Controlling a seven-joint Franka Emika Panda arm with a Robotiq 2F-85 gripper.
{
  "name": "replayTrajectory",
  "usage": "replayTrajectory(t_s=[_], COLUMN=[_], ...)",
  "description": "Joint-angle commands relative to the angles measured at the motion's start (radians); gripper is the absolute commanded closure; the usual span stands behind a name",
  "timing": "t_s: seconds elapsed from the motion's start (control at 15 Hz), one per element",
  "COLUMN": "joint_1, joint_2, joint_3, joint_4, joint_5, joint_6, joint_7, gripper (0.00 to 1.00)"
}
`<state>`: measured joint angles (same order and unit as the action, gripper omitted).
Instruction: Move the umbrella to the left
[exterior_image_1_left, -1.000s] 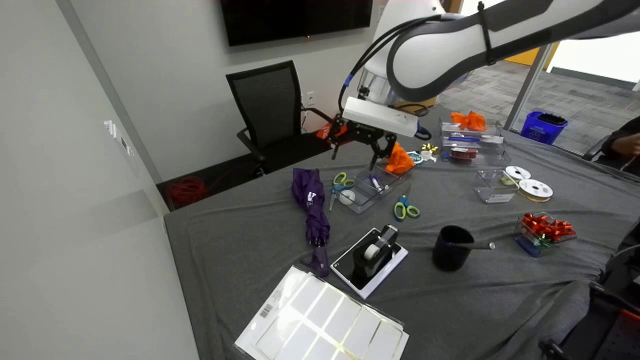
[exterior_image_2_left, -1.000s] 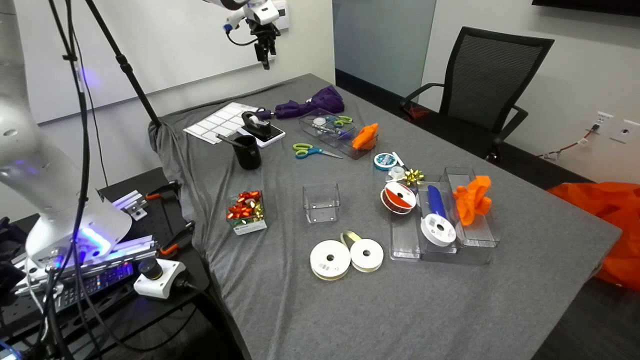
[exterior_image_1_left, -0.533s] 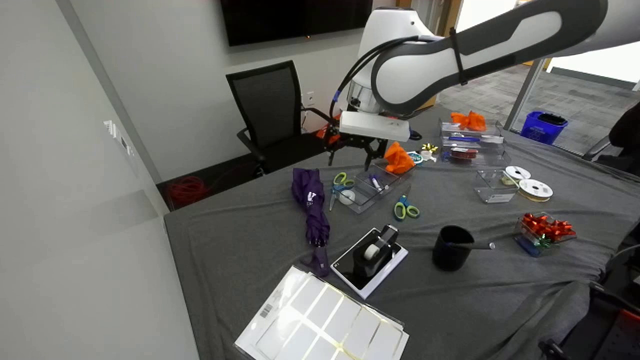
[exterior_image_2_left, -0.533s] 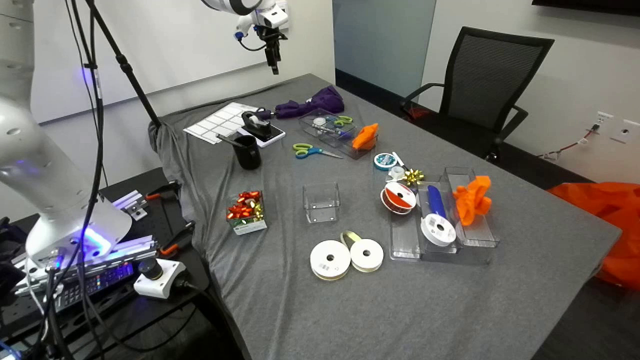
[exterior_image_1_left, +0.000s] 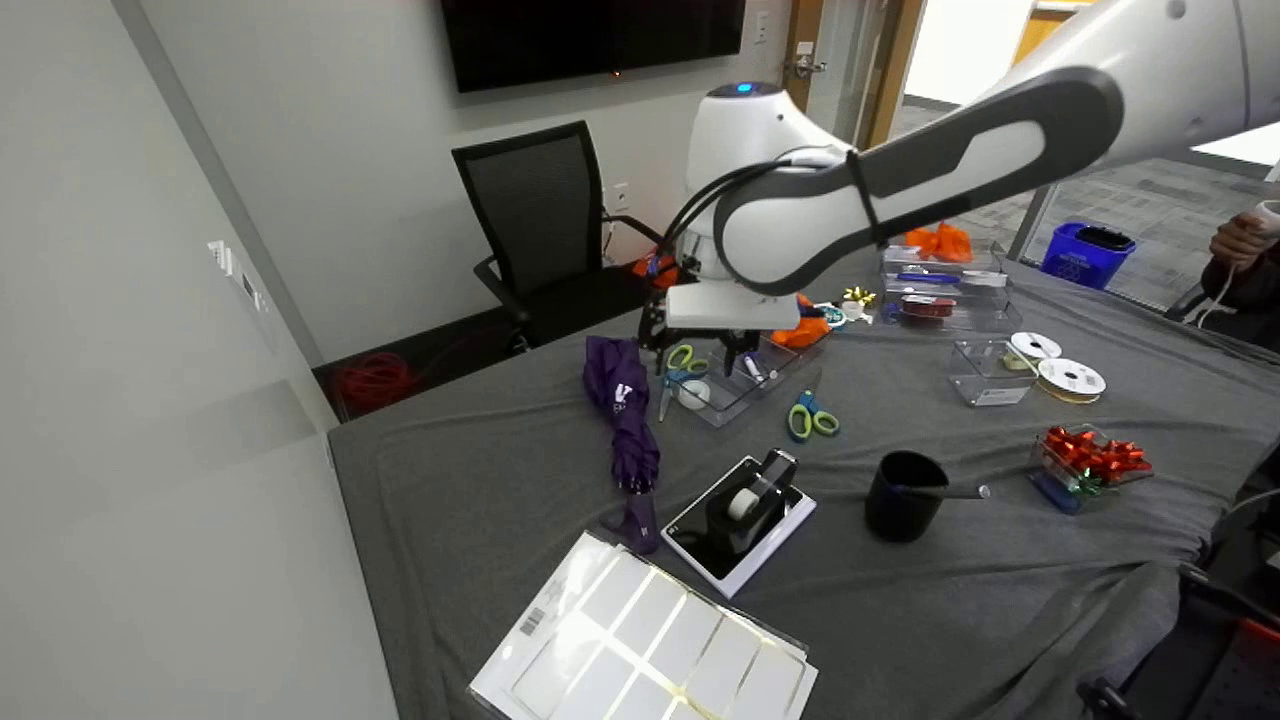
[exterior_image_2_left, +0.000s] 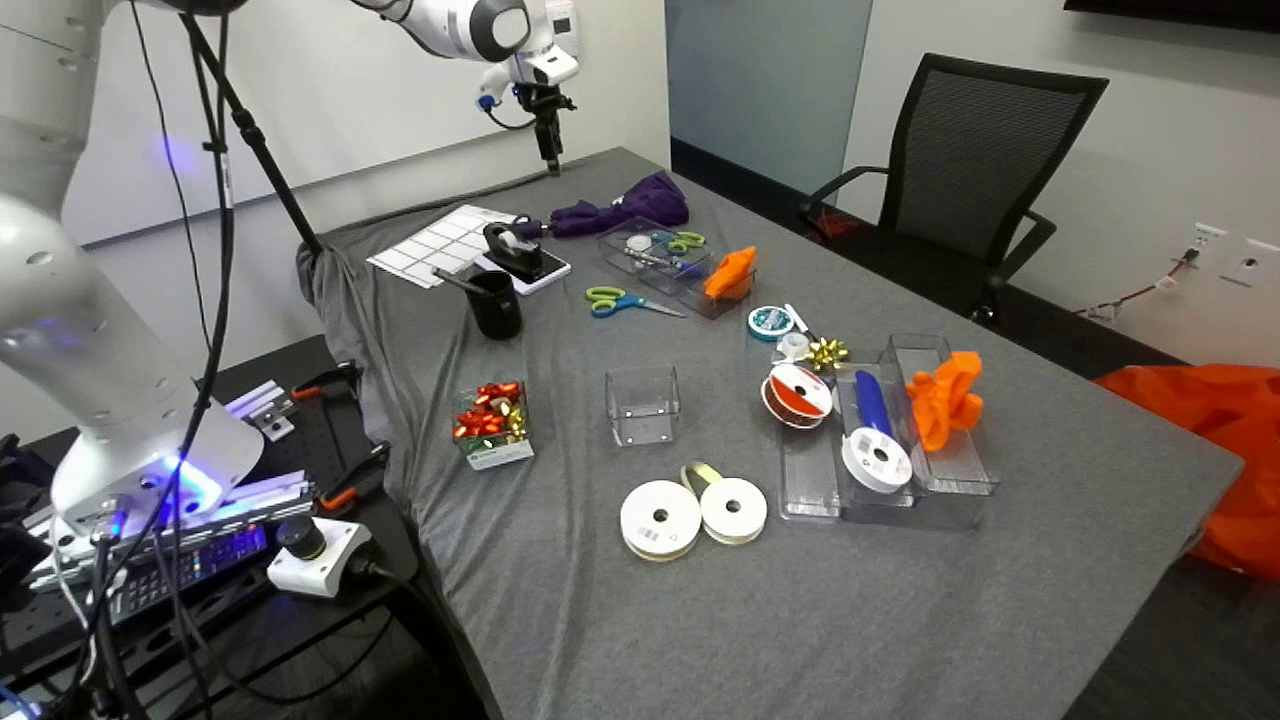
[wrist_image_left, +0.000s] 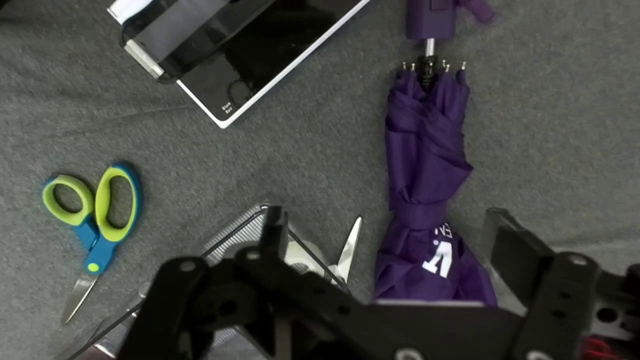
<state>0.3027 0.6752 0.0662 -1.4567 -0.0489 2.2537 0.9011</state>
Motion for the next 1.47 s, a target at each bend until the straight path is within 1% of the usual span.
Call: replayTrajectory(t_s=[0.0,0.2,0.4,0.67,1.0,1.4], joint_1=[0.052,0.069,0.061,0.068,0.074,0.089], joint_2=[0.148,0.229,0.286,0.372,0.474,0.548], joint_3=[-0.041,-0.054,-0.040,-0.047,-0.040,-0.048], joint_4=[0.144,0.218,0.281,0.382,0.496,0.600], joint_5=[-0.040,-0.046,-0.017,-0.021,-0.021,-0.023], joint_6=[-0.037,-0.033,-0.009,-0.038,-0.107,-0.110], joint_7=[-0.008,-0.019,-0.036,-0.040,-0.092,-0.154], gripper=[0.00,0.00,0.00,0.00,0.00,0.00])
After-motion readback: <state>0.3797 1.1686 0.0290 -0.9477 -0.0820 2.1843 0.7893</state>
